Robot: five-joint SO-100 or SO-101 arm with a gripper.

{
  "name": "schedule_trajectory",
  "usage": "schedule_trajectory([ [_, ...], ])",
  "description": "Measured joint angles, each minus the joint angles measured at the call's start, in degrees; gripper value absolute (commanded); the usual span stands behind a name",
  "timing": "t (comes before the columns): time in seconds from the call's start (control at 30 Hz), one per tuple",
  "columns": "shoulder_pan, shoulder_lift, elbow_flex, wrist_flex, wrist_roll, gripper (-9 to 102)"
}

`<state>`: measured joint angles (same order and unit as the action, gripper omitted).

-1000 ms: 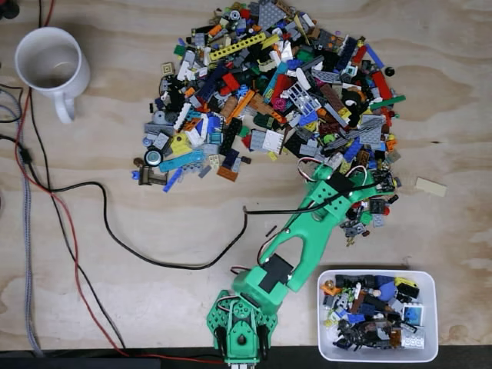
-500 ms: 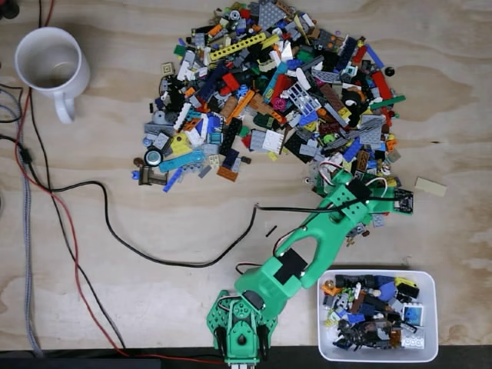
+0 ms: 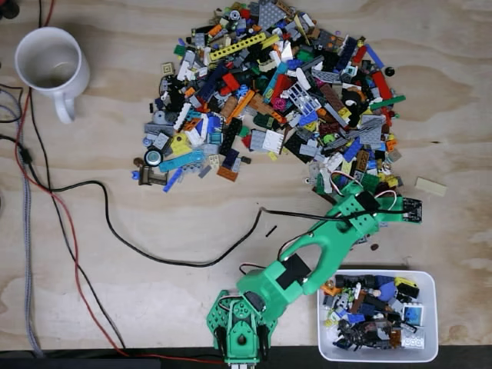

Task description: Find the closest Lego and put it in the bin.

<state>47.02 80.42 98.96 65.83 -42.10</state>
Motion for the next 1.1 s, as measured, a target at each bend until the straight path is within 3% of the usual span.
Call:
schedule_trajectory([
  [0.4, 0.1, 11.1, 15.1, -4.0, -2.3, 15],
  [1.1, 0.0, 8.9, 19.1, -13.4, -6.7, 10],
])
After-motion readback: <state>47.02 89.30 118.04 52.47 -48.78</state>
